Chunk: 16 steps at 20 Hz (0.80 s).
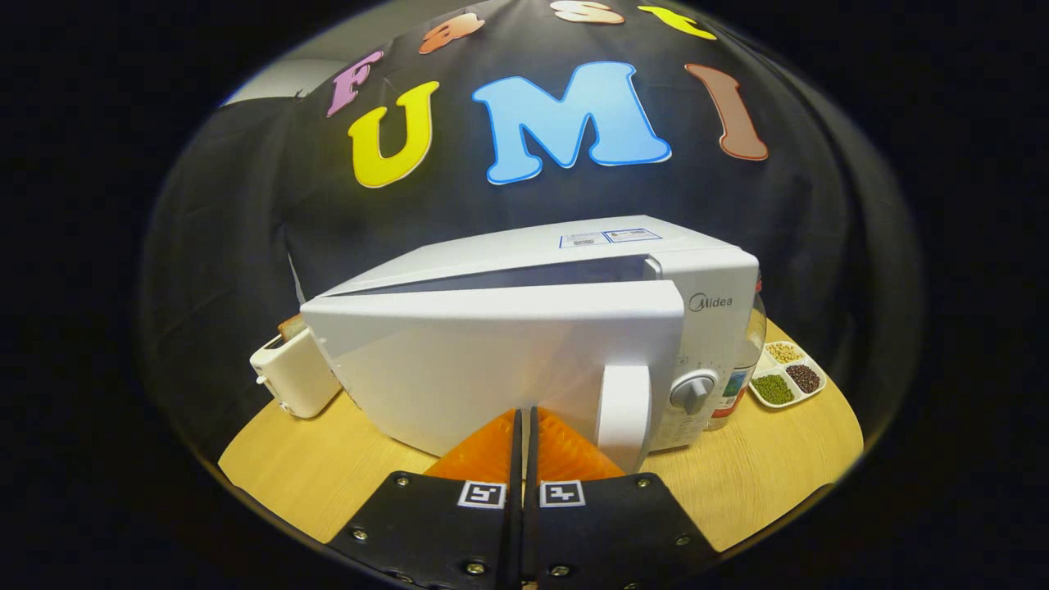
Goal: Open the microwave, put the food inside, and close the microwave door.
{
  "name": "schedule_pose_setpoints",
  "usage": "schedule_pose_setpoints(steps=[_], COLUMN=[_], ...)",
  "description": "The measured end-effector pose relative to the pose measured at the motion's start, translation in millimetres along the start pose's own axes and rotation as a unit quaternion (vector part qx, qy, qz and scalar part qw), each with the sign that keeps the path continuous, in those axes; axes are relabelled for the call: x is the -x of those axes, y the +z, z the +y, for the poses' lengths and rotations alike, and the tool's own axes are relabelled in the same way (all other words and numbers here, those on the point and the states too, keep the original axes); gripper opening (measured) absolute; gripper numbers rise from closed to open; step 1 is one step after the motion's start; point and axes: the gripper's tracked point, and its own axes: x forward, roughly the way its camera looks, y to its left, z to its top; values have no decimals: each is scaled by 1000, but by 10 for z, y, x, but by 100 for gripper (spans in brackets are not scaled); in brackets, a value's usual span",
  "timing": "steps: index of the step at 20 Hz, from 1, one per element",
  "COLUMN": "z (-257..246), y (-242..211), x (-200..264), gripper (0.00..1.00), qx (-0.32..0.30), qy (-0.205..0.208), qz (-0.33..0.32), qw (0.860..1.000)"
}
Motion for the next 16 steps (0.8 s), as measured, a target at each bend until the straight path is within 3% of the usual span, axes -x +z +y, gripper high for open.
schedule_pose_setpoints(steps=[7, 16], z=[-131, -163], y=[158, 195], x=[-205, -300], gripper=[1, 1], qx=[-34, 12], qy=[-7, -4], qz=[-7, -14], qw=[999, 1000])
